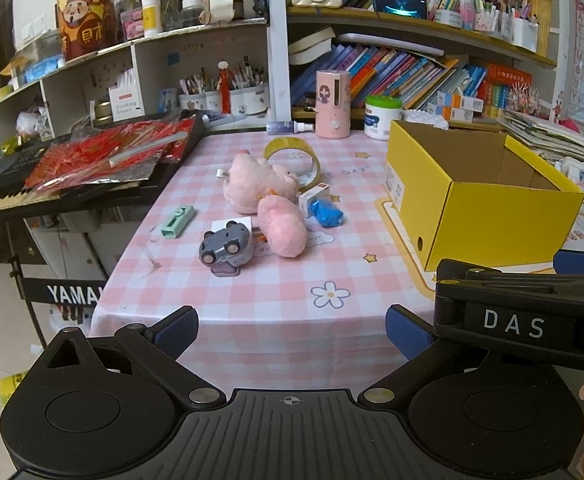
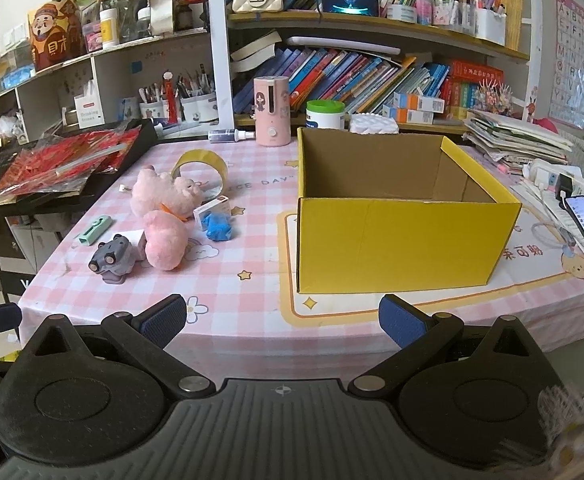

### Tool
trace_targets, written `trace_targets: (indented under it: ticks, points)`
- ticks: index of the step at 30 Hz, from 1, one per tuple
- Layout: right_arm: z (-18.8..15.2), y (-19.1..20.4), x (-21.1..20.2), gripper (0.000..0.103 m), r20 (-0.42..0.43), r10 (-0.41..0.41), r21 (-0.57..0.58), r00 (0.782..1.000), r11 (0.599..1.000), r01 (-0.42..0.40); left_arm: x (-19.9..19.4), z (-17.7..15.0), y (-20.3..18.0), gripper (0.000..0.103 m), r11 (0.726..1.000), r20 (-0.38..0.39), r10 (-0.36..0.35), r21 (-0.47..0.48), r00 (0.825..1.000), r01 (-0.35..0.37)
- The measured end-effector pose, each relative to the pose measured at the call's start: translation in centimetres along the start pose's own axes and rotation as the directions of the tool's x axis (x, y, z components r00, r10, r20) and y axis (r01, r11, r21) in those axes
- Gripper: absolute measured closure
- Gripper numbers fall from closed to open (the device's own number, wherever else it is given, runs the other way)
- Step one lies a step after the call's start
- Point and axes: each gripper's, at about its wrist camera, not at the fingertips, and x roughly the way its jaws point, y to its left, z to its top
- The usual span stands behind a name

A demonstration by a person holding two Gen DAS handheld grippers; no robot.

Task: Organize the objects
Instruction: 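Move both tools toward the toys on the table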

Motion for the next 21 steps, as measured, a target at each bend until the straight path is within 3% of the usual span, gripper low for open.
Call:
trace_targets:
  ticks: [15, 21]
  points:
    - [0.3, 1.3, 1.1, 0.000, -0.042, 0.029, -0.031, 0.999, 0.999, -0.030, 0.6, -0.2, 1.1, 0.002, 0.999, -0.025, 0.038, -0.025, 0.999, -0.038]
    - [1.0, 2.1, 2.1, 0.004, -0.034, 0.075, -0.053, 0.997, 0.996, -0.077, 1.3, 0.2, 2.2, 0.002, 0.996, -0.027, 0.059, -0.061, 0.998, -0.060]
